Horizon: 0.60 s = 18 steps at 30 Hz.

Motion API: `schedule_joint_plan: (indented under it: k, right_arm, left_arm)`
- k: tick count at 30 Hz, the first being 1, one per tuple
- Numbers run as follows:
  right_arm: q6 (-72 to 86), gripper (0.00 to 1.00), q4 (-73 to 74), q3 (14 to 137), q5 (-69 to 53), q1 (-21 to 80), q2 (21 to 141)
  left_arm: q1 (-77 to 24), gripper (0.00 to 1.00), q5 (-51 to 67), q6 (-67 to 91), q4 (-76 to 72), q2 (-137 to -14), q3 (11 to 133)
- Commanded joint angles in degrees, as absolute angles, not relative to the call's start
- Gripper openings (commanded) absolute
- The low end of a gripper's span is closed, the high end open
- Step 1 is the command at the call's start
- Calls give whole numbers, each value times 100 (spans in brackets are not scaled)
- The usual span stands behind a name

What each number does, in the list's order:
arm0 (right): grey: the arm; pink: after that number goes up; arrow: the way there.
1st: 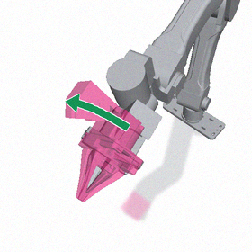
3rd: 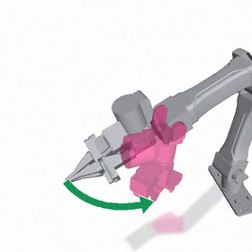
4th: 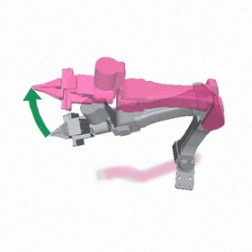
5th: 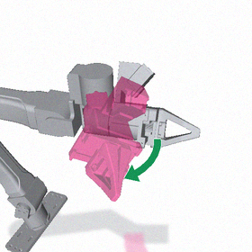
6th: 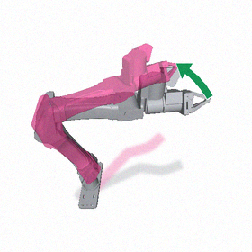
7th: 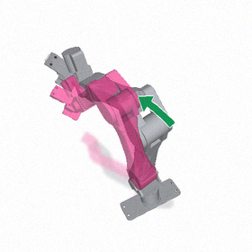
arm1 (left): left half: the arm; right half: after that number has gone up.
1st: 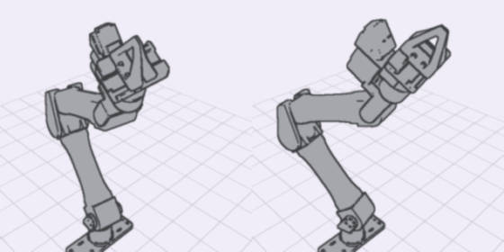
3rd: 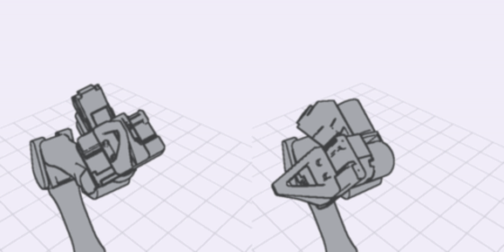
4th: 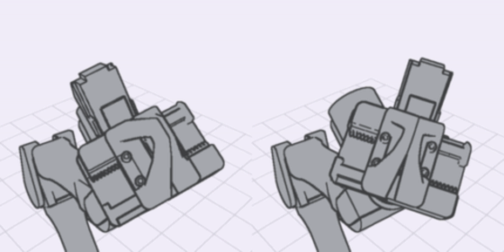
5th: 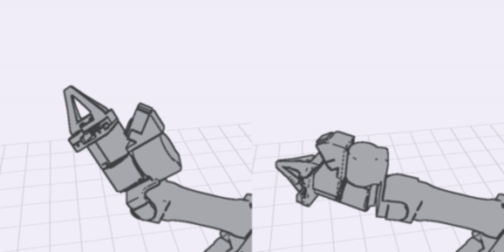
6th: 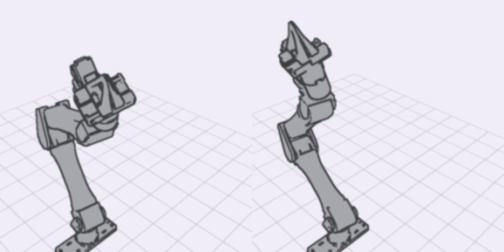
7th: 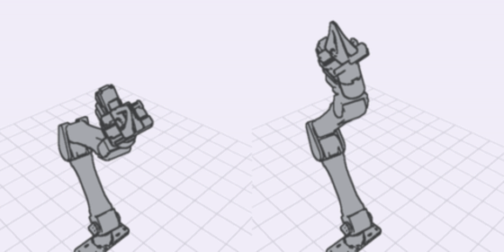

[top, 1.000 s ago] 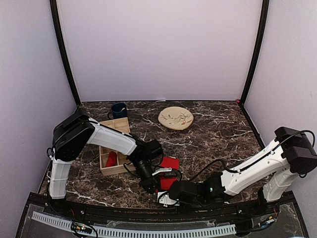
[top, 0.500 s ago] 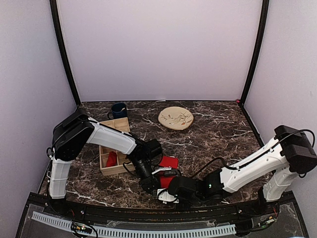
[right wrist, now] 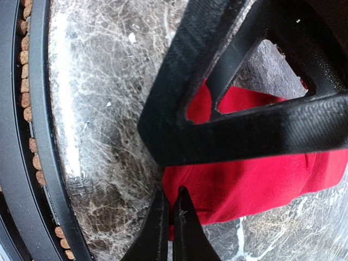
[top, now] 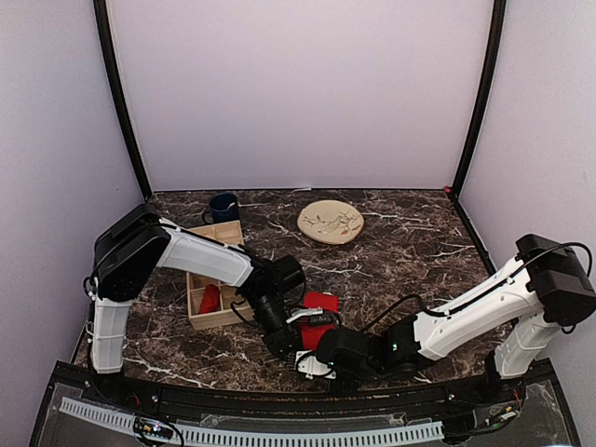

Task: Roll the socks
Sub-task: Roll the sock at the center of the board.

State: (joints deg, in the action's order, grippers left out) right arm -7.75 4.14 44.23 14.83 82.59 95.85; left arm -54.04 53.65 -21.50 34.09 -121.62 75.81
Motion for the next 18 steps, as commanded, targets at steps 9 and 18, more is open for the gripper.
schedule_joint_plan:
  k: [9, 18]
  right_arm:
    - [-571, 0, 679, 4420, 1507, 8158, 9661]
    - [-496, 0, 657, 4473, 1550, 8078, 9668]
  left_arm:
    - [-5231, 40, 4353, -2033, 3527, -12004, 7309]
    - [-5152, 39, 4435, -2026, 3618, -11869, 7273]
